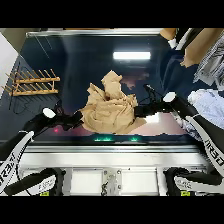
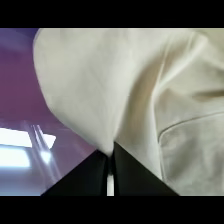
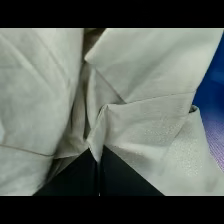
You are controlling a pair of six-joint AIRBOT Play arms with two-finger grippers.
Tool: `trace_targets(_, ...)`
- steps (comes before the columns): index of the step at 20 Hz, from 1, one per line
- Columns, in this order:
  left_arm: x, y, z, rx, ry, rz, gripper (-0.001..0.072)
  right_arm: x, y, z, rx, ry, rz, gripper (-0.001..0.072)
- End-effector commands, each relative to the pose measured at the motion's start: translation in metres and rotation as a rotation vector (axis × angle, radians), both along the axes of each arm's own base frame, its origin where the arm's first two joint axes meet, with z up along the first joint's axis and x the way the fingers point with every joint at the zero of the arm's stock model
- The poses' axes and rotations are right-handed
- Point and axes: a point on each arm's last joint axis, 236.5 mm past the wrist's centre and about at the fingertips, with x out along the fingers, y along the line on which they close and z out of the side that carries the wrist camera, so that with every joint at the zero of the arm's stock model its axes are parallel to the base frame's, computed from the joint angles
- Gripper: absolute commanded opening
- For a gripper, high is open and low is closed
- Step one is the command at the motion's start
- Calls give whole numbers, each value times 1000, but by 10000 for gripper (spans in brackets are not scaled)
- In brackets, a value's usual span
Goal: Fold the clothes and pants, and hang the long-sleeved shirts on hangers.
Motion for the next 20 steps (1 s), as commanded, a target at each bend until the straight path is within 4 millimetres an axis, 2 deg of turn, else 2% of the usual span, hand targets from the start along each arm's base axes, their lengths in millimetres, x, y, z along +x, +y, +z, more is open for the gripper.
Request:
trace_targets(1, 44, 8, 50, -17, -144, 24, 12, 25, -5, 52, 7, -158, 8, 11)
trace_targets(2, 72, 17, 99, -15, -276, 33, 12, 39, -9, 96, 20, -262, -2, 11)
trace_targets(3, 95, 23, 158, -11, -423, 39, 12, 47, -13, 144, 34, -373, -8, 11)
trace_targets(4, 112, 31, 228, 0, -589, 47, 12, 50, -16, 198, 47, -499, -15, 11)
trace_targets(5, 117, 36, 310, 20, -785, 45, 12, 45, -18, 258, 63, -639, -26, 11)
trace_targets(6, 109, 39, 389, 51, -977, 35, 12, 34, -19, 311, 87, -758, -40, 11)
trace_targets(7, 92, 39, 457, 82, -1142, 25, 12, 15, -19, 363, 125, -868, -56, 11)
trace_targets(8, 69, 39, 516, 106, -1288, 20, 12, -6, -19, 403, 170, -950, -71, 11)
trace_targets(9, 40, 37, 568, 130, -1425, 14, 12, -30, -19, 435, 211, -1022, -79, 10)
trace_targets(11, -11, 36, 635, 167, -1618, 19, 12, -71, -20, 467, 273, -1075, -99, 10)
trace_targets(13, -41, 38, 670, 188, -1728, 35, 12, -95, -20, 476, 320, -1054, -119, 10)
trace_targets(14, -46, 38, 677, 188, -1749, 41, 13, -101, -18, 474, 339, -1018, -124, 10)
trace_targets(15, -43, 38, 678, 188, -1748, 41, 12, -105, -15, 467, 348, -967, -120, 10)
trace_targets(17, -16, 36, 665, 180, -1691, 18, 12, -104, -8, 439, 352, -818, -112, 10)
trace_targets(19, 33, 33, 631, 158, -1575, -14, 13, -97, 0, 402, 357, -657, -118, 10)
trace_targets(20, 61, 24, 604, 137, -1498, -49, 12, -91, 6, 379, 362, -570, -127, 10)
